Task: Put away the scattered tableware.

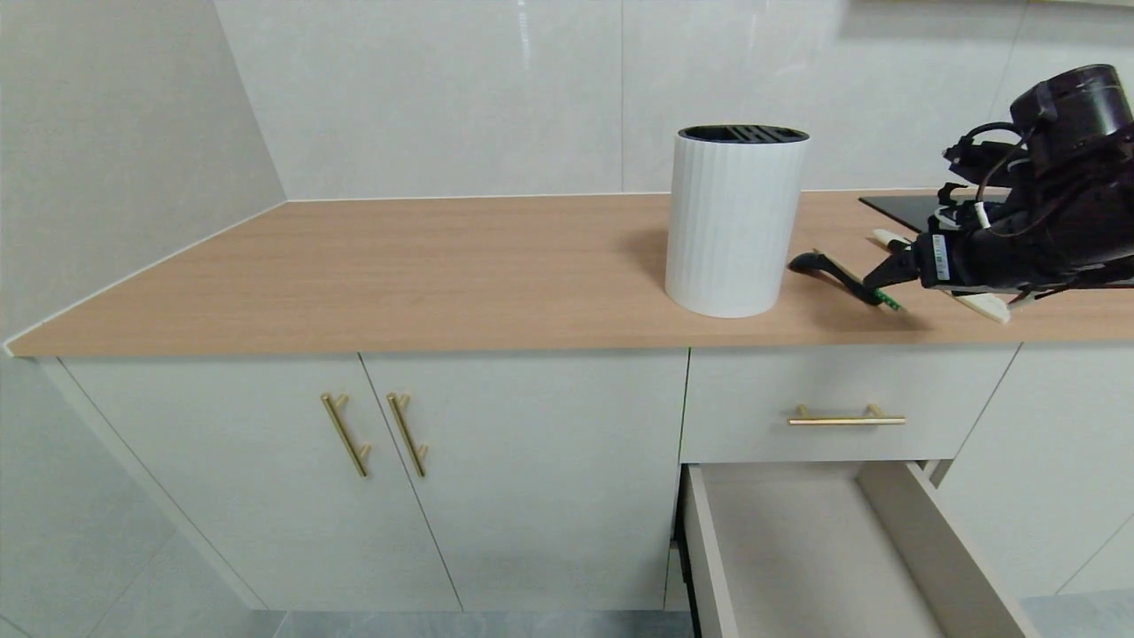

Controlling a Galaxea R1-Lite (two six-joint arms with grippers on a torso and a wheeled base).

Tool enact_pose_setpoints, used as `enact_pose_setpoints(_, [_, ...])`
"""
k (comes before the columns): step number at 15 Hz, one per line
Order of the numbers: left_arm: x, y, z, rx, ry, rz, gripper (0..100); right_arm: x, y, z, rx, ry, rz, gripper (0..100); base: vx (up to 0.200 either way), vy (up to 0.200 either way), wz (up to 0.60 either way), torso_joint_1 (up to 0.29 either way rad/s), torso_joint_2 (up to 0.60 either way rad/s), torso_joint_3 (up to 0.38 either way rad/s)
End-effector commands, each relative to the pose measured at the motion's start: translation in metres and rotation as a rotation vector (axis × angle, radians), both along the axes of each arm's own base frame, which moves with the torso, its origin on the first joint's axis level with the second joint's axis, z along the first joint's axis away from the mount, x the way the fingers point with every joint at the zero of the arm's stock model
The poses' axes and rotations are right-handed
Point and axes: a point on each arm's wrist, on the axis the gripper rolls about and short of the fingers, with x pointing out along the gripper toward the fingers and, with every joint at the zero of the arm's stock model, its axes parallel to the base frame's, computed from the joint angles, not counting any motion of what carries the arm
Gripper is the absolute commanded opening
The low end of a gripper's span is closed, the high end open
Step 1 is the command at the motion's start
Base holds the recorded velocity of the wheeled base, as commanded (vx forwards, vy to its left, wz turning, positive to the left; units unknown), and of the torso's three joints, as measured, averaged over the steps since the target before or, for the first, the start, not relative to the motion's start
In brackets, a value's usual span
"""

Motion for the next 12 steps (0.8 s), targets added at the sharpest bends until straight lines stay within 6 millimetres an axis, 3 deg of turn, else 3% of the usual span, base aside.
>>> enact_pose_setpoints(1, [0.0,0.0,0.0,0.0,-0.001,0.0,100,0.025,0.002,-0.02,0.009,0.049,-0.019,100,0.0,0.0,0.0,0.0,0.0,0.0])
enact_pose_setpoints(5, [0.0,0.0,0.0,0.0,-0.001,0.0,100,0.053,-0.009,-0.037,0.018,0.069,-0.087,100,0.0,0.0,0.0,0.0,0.0,0.0])
enact_pose_setpoints(12, [0.0,0.0,0.0,0.0,-0.001,0.0,100,0.055,-0.009,-0.037,0.021,0.068,-0.09,100,0.0,0.0,0.0,0.0,0.0,0.0])
